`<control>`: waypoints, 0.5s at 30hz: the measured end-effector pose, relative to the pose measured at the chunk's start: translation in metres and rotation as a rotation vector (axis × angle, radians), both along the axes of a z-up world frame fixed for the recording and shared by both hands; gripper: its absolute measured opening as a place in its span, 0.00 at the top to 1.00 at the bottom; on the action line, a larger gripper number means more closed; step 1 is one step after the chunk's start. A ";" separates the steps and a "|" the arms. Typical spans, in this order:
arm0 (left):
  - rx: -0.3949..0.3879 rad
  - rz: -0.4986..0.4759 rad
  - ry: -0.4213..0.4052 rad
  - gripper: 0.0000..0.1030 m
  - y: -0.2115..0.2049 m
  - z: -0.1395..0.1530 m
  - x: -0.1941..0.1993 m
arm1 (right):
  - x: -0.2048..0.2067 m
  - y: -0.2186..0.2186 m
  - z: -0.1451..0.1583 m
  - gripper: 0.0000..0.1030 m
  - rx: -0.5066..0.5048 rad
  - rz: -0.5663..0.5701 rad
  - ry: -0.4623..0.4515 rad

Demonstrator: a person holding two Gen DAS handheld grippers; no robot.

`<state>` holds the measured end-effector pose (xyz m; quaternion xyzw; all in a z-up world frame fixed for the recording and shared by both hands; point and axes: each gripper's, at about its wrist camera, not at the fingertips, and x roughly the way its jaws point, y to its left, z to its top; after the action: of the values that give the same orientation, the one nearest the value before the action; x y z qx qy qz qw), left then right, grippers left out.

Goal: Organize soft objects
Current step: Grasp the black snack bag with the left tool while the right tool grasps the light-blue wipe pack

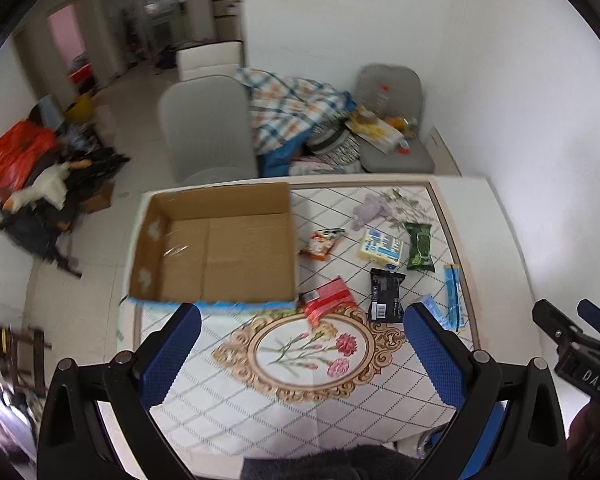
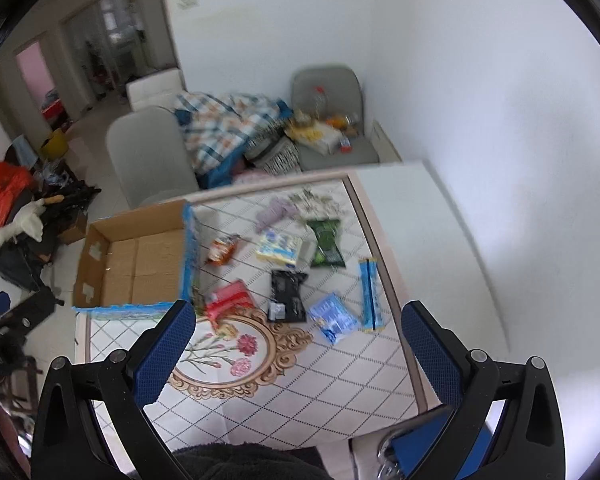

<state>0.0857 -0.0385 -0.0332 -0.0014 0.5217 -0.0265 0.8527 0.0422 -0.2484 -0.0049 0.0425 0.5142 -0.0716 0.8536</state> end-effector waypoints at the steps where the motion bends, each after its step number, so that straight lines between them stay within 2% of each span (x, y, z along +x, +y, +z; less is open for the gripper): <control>1: 0.010 -0.021 0.013 0.00 -0.007 -0.010 0.010 | 0.005 -0.009 -0.009 0.00 0.007 -0.015 0.016; 3: 0.009 -0.081 0.092 0.00 -0.027 -0.044 0.037 | 0.023 -0.034 -0.038 0.00 0.017 -0.056 0.069; 6: -0.011 -0.120 0.195 0.00 -0.048 -0.090 0.067 | 0.048 -0.070 -0.097 0.00 0.057 -0.096 0.175; 8: -0.029 -0.144 0.286 0.01 -0.065 -0.132 0.088 | 0.061 -0.090 -0.136 0.00 0.067 -0.115 0.232; 11: -0.012 -0.160 0.373 0.10 -0.088 -0.180 0.110 | 0.082 -0.109 -0.205 0.00 0.088 -0.085 0.318; 15: 0.005 -0.159 0.509 0.11 -0.114 -0.246 0.129 | 0.106 -0.109 -0.289 0.00 0.071 0.005 0.429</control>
<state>0.2146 -0.1529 -0.2789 0.0349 0.7179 -0.0909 0.6893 0.1480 -0.3573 -0.2940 0.0551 0.6865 -0.0587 0.7227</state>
